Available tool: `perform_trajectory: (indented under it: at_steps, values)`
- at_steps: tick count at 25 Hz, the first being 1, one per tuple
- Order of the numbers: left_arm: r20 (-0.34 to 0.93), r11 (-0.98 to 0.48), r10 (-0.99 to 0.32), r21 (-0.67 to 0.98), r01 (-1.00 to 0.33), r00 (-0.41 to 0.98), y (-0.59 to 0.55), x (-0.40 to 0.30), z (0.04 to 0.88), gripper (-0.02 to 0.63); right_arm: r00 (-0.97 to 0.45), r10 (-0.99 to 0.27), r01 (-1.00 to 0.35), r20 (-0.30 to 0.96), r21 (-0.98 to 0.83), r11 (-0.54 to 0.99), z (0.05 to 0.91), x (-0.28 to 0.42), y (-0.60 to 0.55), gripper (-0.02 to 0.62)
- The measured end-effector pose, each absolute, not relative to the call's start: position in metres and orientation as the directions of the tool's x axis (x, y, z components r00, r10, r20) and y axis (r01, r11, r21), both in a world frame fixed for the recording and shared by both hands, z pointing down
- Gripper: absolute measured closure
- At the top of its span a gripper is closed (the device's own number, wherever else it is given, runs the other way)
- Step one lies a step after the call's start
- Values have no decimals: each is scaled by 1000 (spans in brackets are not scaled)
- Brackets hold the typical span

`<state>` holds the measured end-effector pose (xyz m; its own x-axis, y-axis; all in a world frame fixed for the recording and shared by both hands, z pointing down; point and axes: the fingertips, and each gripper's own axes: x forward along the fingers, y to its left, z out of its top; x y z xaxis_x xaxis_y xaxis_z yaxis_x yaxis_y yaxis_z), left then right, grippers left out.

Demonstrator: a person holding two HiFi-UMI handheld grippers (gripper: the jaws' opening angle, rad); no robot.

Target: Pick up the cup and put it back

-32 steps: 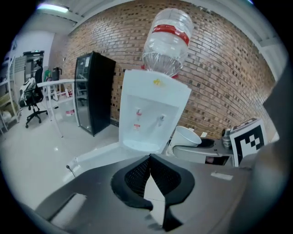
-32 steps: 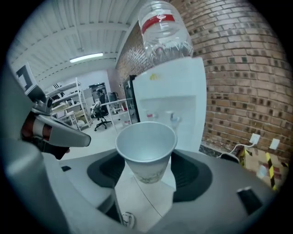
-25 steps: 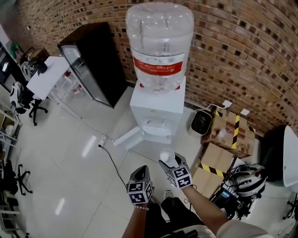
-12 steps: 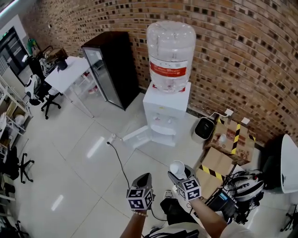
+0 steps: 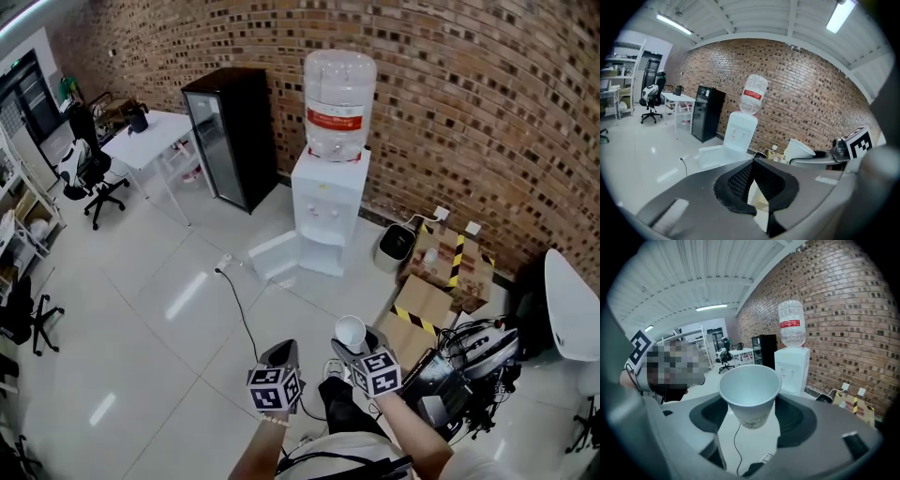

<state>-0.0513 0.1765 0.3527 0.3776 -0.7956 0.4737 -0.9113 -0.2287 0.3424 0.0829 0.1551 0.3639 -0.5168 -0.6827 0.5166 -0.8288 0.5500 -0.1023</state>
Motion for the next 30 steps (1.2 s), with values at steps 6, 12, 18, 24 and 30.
perform_trajectory:
  at_steps: [6, 12, 18, 24, 30]
  values:
    - [444, -273, -795, 346, -898, 413, 238, -46, 337, 606, -485, -712, -855, 507, -103, 509, 348, 84, 216, 275]
    - [409, -283, -816, 335, -899, 409, 262, -49, 322, 606, -481, -729, -863, 487, -120, 490, 330, 79, 240, 276]
    - [412, -262, -827, 318, -911, 382, 257, -55, 319, 606, -477, -729, -860, 491, -90, 502, 326, 77, 242, 276]
    - [410, -267, -828, 311, -912, 382, 244, -52, 312, 606, -472, -726, -863, 499, -93, 497, 322, 81, 230, 276]
    - [405, -257, -833, 319, -912, 376, 218, -46, 317, 606, -471, -717, -861, 515, -93, 499, 336, 89, 203, 276]
